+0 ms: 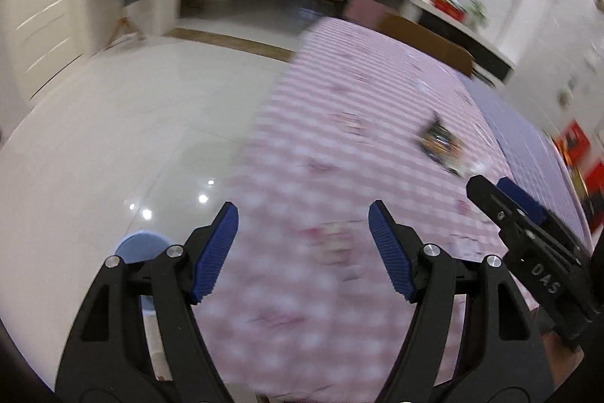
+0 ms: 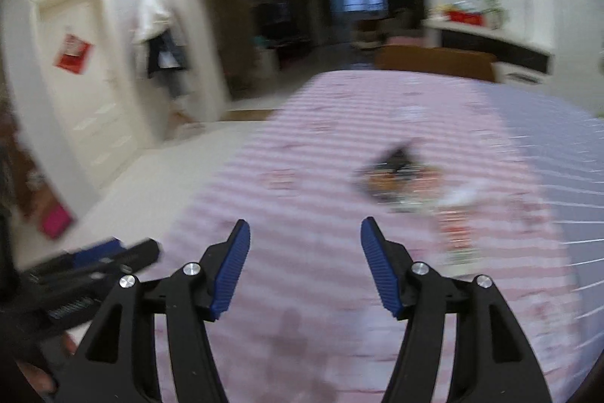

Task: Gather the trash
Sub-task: 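Move both open tools back over the table toward the remaining snacks, then grasp the red-white checkered snack bar with the right tool while the left tool grasps the black snack packet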

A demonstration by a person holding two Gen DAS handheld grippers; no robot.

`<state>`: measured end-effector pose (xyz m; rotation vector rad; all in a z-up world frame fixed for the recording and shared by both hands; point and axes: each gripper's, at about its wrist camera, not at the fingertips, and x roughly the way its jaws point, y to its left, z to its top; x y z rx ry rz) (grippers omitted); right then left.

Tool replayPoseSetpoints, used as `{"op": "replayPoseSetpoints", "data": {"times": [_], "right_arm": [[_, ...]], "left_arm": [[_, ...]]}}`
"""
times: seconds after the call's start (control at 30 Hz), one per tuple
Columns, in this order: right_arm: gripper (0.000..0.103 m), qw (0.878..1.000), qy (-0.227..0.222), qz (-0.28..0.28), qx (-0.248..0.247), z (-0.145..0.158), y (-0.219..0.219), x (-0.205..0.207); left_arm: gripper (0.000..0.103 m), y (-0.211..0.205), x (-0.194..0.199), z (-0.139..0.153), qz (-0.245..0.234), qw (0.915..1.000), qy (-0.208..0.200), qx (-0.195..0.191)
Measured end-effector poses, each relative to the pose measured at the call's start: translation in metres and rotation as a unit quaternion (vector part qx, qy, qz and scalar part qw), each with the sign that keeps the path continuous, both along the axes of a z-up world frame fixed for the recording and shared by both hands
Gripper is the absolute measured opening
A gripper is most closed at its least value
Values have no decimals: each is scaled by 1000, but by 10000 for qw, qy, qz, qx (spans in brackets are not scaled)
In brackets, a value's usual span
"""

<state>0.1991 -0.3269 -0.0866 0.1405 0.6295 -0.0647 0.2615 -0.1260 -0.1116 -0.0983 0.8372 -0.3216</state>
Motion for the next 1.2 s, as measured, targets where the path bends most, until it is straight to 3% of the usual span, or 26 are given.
{"op": "replayPoseSetpoints", "data": {"times": [0.13,0.23,0.5,0.53,0.63,0.93,1.03,1.2], "right_arm": [[60,9977,427,-494,-164,-17,-64,0],[60,9946,837,-530,-294,-36,-87,7],[38,9877,1535,-202,-208,-65,-105,41],[28,9885,1482,-175,-262,-65,-102,43],[13,9906,1356,-89,-140,-60,-106,41],[13,9967,769,-230,94,-17,-123,59],[13,9963,759,-282,288,-16,-128,74],[13,9953,732,-313,554,-25,-136,89]], "left_arm": [[71,-61,8,0,-478,9985,16,252],[71,-98,17,-4,-762,9963,185,343],[71,-151,48,-7,-972,9934,236,553],[71,-155,52,-8,-985,9933,239,558],[71,-162,64,-11,-937,9937,204,573],[71,-187,99,-21,-1031,9919,72,732],[72,-204,109,-27,-1335,9873,62,862],[72,-220,126,-38,-1451,9833,31,1095]]}}
